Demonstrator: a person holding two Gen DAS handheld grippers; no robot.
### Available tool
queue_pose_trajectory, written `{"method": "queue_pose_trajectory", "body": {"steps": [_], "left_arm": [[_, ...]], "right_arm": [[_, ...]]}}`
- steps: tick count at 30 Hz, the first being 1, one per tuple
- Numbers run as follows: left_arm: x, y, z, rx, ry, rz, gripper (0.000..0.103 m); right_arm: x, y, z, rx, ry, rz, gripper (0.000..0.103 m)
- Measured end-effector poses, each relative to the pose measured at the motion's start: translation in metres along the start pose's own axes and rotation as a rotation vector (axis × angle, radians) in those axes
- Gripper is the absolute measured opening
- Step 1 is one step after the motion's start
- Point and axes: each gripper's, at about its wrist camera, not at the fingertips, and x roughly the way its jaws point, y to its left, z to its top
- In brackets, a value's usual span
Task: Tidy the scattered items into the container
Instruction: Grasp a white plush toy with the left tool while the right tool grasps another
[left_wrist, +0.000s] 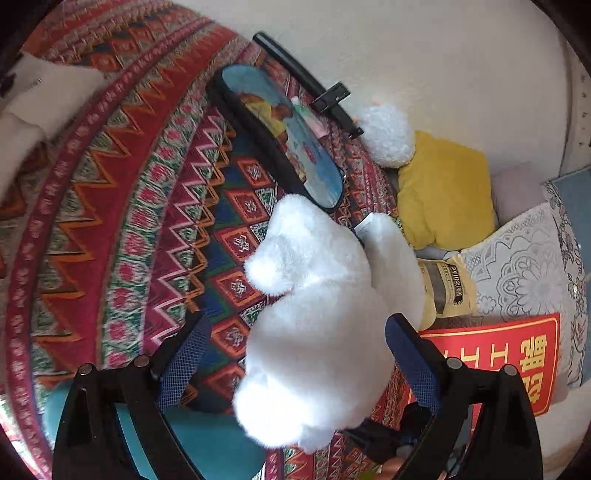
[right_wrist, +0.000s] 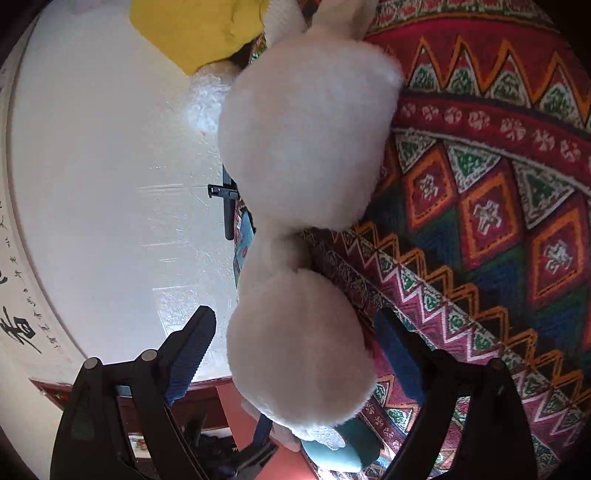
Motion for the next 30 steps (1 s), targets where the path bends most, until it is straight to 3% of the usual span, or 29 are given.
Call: {"method": "queue_pose_trajectory", "body": {"steps": [2, 6, 8, 10, 13, 16, 20, 24, 30], "left_arm": [[0.027, 0.0, 0.005, -0.042, 0.049, -0.014, 0.096], [0.07, 0.005, -0.001, -0.165, 0.138, -0.202, 0.096], [0.074, 0.007, -0.006, -0.188, 0.117, -0.259, 0.089], [0.065, 0.002, -0.009, -0.176, 0.071, -0.257, 0.086], [0.039, -0.015, -0.014, -0.121, -0.019, -0.22, 0.084], [-0.007, -0.044, -0.019, -0.009, -0.14, -0.162, 0.084], [-0.08, -0.069, -0.034, 0.085, -0.291, -0.107, 0.084], [-0.159, -0.07, -0.058, 0.134, -0.467, -0.057, 0.084], [-0.279, -0.044, -0.123, 0.219, -0.732, 0.175, 0.083]], "right_arm": [[0.013, -0.004, -0.002, 0.018, 0.048, 0.006, 0.09], [0.037, -0.02, -0.013, 0.117, 0.126, 0.079, 0.094], [0.032, -0.023, -0.017, 0.131, 0.073, 0.085, 0.088], [0.027, -0.021, -0.02, 0.11, 0.049, 0.093, 0.082], [0.024, -0.018, -0.025, 0.093, 0.056, 0.136, 0.079], [0.025, -0.011, -0.035, 0.08, 0.109, 0.249, 0.079], [0.031, 0.01, -0.055, 0.018, 0.232, 0.432, 0.079], [0.034, 0.045, -0.098, -0.121, 0.385, 0.572, 0.079], [0.058, 0.078, -0.181, -0.236, 0.605, 0.66, 0.08]]}}
